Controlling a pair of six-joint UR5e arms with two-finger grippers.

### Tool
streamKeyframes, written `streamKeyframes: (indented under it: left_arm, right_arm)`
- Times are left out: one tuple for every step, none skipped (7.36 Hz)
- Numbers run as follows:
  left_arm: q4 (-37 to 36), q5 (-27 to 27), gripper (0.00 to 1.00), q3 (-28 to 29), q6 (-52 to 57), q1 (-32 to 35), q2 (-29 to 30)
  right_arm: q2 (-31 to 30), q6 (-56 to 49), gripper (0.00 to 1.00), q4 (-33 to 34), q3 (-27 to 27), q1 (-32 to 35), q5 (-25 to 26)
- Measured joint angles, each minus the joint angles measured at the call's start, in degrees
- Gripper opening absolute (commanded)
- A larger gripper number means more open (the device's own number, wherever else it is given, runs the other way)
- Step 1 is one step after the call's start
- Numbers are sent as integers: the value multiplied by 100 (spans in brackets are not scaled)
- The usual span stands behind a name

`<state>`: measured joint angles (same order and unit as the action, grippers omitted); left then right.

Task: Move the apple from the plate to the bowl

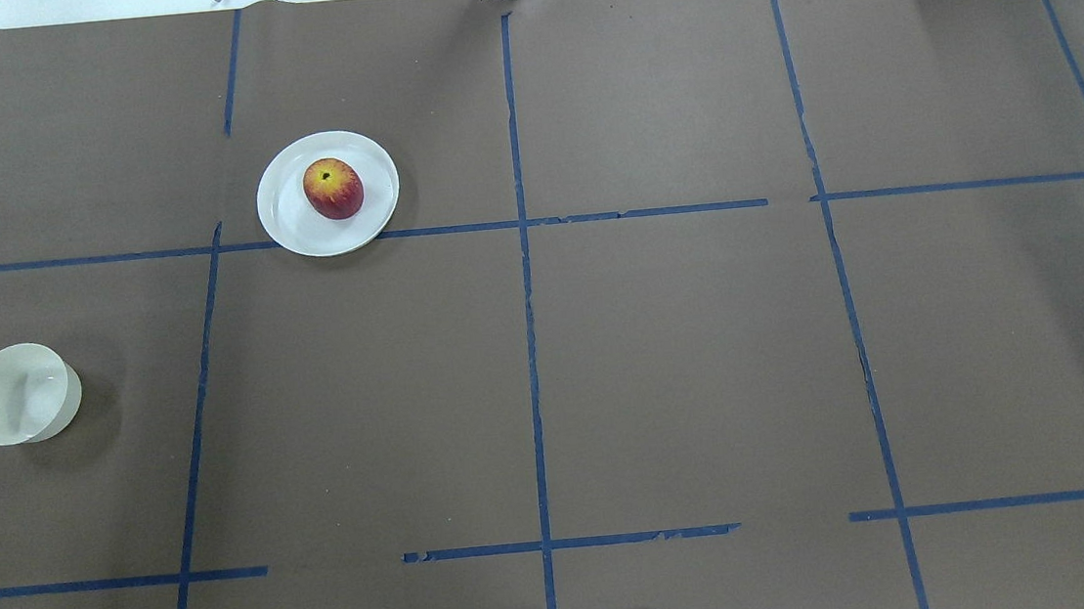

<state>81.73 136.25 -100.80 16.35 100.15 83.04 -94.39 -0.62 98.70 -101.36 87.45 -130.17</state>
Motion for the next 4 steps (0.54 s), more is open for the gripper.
streamKeyframes:
  left_arm:
    - [4, 6, 100, 65, -15, 0, 84]
    - [3, 12, 100, 166, -32, 0, 175]
    - [-4, -9, 100, 216, -31, -1, 217]
    - [-16, -167, 100, 243, -32, -6, 217]
  right_arm:
    - [0, 0, 100, 0, 0, 0, 0]
    - [0, 0, 100, 0, -3, 0, 0]
    - [0, 0, 100, 0, -4, 0, 0]
    - [0, 0, 100, 0, -2, 0, 0]
